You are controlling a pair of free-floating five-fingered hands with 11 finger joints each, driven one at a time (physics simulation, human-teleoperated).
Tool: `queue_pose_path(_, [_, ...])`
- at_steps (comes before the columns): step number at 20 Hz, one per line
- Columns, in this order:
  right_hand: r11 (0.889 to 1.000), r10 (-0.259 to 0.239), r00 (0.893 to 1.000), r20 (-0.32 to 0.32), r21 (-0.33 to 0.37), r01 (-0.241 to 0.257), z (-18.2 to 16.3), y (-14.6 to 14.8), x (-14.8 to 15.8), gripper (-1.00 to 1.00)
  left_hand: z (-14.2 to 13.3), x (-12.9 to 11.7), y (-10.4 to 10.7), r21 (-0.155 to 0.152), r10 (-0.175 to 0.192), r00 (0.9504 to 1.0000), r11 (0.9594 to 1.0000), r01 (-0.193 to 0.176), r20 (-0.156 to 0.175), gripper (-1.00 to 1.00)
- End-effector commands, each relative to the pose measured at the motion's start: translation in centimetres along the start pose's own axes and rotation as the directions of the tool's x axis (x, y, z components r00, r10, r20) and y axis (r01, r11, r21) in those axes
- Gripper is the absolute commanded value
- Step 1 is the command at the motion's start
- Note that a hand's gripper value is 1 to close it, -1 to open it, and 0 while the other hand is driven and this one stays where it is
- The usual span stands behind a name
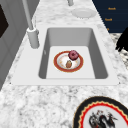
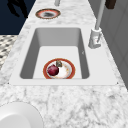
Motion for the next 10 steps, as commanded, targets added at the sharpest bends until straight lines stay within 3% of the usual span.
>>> queue_pose_path(1, [1.0,0.006,1.0,0.02,-0.001,-0.006,1.1,-3.9,-2.9,1.0,0.0,0.0,0.0,0.0,0.0,1.0,1.0,0.0,0.0,0.0])
queue_pose_path(5, [0.993,-0.067,0.996,0.055,-0.096,0.072,4.1,-5.1,-3.9,1.0,0.0,0.0,0.0,0.0,0.0,1.0,1.0,0.0,0.0,0.0])
queue_pose_path(10, [0.972,-0.144,0.986,0.08,-0.173,0.156,6.1,-7.0,-4.6,1.0,0.0,0.0,0.0,0.0,0.0,1.0,1.0,0.0,0.0,0.0])
